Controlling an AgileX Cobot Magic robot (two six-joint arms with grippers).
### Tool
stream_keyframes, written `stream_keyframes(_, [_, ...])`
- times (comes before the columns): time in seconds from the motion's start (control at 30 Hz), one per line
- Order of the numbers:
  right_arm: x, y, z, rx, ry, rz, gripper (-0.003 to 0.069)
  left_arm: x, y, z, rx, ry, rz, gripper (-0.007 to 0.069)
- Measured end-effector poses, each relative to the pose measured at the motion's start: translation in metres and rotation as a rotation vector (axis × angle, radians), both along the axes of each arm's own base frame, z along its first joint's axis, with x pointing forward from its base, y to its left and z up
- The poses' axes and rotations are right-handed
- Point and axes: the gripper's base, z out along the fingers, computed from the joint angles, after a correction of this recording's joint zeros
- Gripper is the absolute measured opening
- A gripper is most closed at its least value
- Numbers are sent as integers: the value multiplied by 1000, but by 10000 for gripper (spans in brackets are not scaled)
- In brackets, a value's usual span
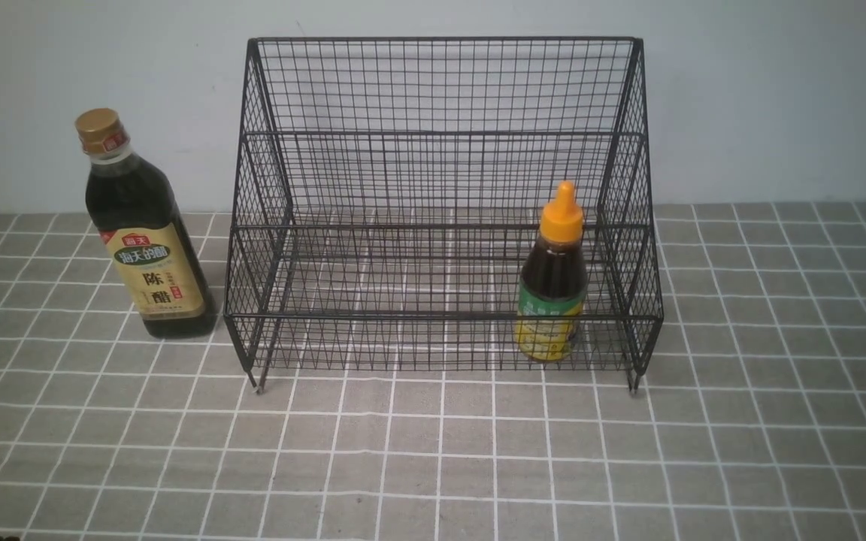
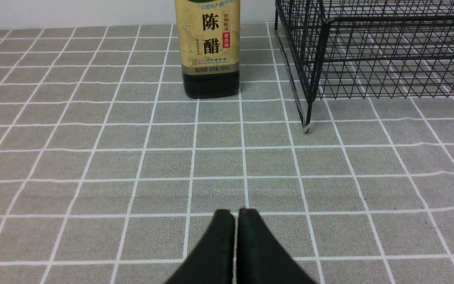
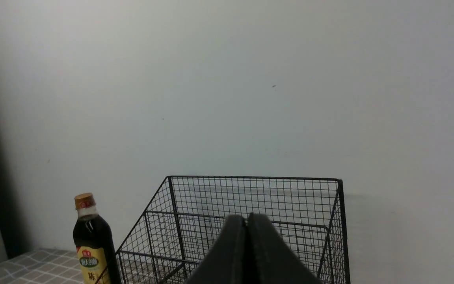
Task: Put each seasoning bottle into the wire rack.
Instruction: Use the left arm to grab the condiment bottle closest to it
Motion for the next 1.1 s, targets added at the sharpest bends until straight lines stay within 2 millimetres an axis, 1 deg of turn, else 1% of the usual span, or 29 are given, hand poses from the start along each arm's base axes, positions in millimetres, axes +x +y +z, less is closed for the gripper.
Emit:
stream_keyframes(0.13, [0, 1, 0, -52, -24, -1, -12, 0, 0, 0, 0, 0, 0, -7])
stream_keyframes(0.2, [1, 2, -4, -67, -21, -6, -12, 0, 0, 0, 0, 0, 0, -7])
stream_keyframes(0.3, [5, 2, -15, -89, 2, -83, -12, 0, 0, 0, 0, 0, 0, -7])
stream_keyframes(0.37, [11, 3, -27, -114, 37, -166, -12, 0, 0, 0, 0, 0, 0, -7])
stream_keyframes(0.4, [17, 3, -40, -135, 76, -225, -12, 0, 0, 0, 0, 0, 0, -7])
stream_keyframes(0.43, [18, 2, -42, -137, 84, -243, -12, 0, 0, 0, 0, 0, 0, -7])
stream_keyframes(0.47, [23, 1, -53, -157, 117, -294, -12, 0, 0, 0, 0, 0, 0, -7])
stream_keyframes(0.5, [30, -1, -73, -184, 180, -364, -12, 0, 0, 0, 0, 0, 0, -7])
stream_keyframes(0.53, [33, -2, -84, -193, 214, -393, -12, 0, 0, 0, 0, 0, 0, -7])
stream_keyframes(0.57, [37, -3, -100, -205, 266, -428, -12, 0, 0, 0, 0, 0, 0, -7])
stream_keyframes(0.6, [39, -4, -111, -211, 303, -444, -12, 0, 0, 0, 0, 0, 0, -7])
stream_keyframes(0.63, [42, -5, -128, -219, 353, -462, -12, 0, 0, 0, 0, 0, 0, -7])
stream_keyframes(0.67, [42, -5, -128, -219, 353, -462, -12, 0, 0, 0, 0, 0, 0, -7])
stream_keyframes(0.7, [43, -6, -143, -228, 400, -469, -12, 0, 0, 0, 0, 0, 0, -7])
stream_keyframes(0.73, [43, -6, -152, -235, 436, -472, -12, 0, 0, 0, 0, 0, 0, -7])
stream_keyframes(0.83, [44, -6, -151, -235, 408, -477, -12, 0, 0, 0, 0, 0, 0, -7])
stream_keyframes(1.1, [44, -6, -151, -234, 404, -477, -12, 0, 0, 0, 0, 0, 0, -7])
